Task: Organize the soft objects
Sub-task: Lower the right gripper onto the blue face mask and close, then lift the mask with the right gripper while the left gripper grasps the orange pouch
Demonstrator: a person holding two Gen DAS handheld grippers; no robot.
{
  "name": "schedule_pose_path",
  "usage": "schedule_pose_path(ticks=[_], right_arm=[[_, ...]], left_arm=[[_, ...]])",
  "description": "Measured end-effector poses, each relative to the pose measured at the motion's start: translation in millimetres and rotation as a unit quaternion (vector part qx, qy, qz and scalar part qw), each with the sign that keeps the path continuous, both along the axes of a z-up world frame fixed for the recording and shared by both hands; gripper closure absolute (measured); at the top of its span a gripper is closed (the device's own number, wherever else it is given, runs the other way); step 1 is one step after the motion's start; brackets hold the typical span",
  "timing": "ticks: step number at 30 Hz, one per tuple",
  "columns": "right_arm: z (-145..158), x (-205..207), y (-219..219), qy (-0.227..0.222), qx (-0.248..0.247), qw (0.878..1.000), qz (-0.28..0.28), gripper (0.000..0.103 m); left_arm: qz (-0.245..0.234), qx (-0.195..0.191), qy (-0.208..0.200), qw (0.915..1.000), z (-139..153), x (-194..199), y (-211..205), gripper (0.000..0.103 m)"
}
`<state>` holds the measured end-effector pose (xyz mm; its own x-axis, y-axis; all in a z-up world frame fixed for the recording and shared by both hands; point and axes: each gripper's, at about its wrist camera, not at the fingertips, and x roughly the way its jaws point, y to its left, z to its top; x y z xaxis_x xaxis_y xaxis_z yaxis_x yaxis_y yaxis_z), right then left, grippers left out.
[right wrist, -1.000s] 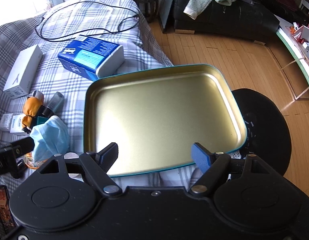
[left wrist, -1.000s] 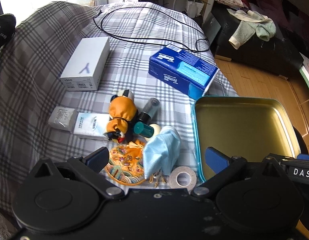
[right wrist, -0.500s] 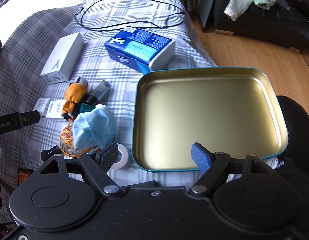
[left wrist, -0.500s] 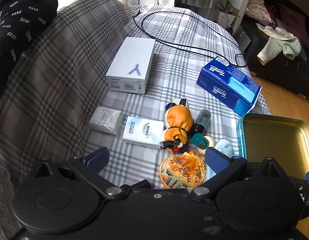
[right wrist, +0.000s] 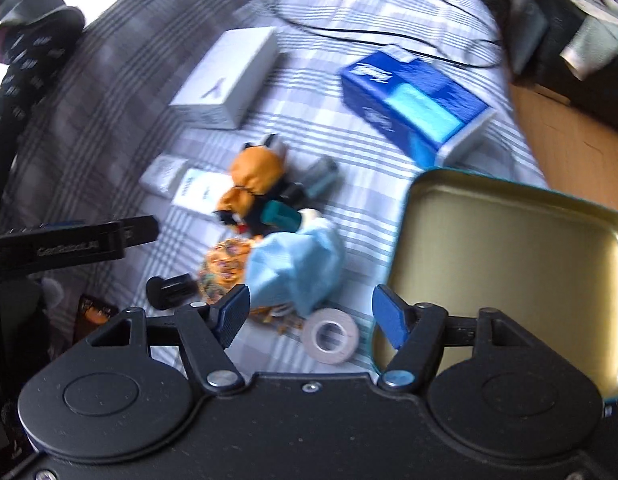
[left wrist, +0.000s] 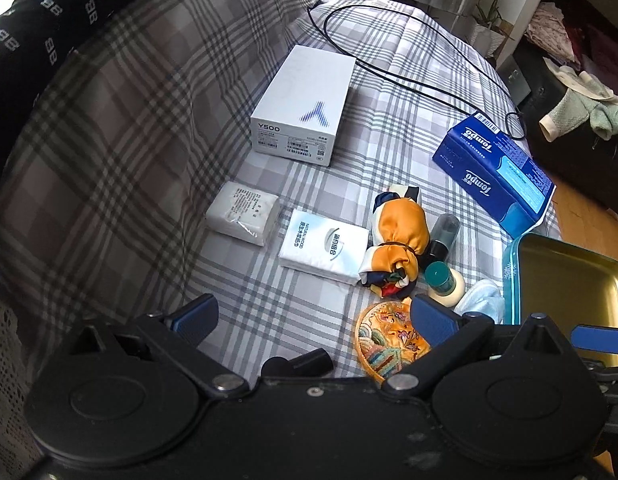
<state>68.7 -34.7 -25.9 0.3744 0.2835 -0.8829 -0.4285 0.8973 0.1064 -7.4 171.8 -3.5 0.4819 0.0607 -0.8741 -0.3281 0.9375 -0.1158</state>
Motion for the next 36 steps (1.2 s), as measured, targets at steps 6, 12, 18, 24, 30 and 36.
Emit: schedule_pose_path(ticks=[6, 12, 18, 24, 30, 36], right_arm=[[-18, -2, 22, -0.05, -0.062, 0.993, 0.086, 0.037], [-38, 13, 21, -0.055, -0.061, 0.991, 0.103, 0.036], [-53, 27, 24, -0.048, -0.043, 0.992, 0.113, 0.029], [-65, 37, 31, -0.039, -0.036, 0.992, 0.116, 0.027], [-67, 34, 33, -0.031, -0.024, 0.991, 0.126, 0.038], [-62, 34, 25, -0.011, -0.001, 0.994, 0.107, 0.055]], left_arm=[[0.037, -0.02, 0.012, 0.999, -8, 1, 13, 0.001], [0.054, -0.023, 0.017, 0.9981, -12, 3, 18, 0.001], [0.066, -0.035, 0.03, 0.9968, -21, 6, 22, 0.001], [0.074, -0.038, 0.035, 0.9959, -25, 9, 26, 0.001], [0.075, -0.037, 0.04, 0.9957, -29, 9, 26, 0.001], [0.085, -0.035, 0.036, 0.9951, -27, 7, 30, 0.001]])
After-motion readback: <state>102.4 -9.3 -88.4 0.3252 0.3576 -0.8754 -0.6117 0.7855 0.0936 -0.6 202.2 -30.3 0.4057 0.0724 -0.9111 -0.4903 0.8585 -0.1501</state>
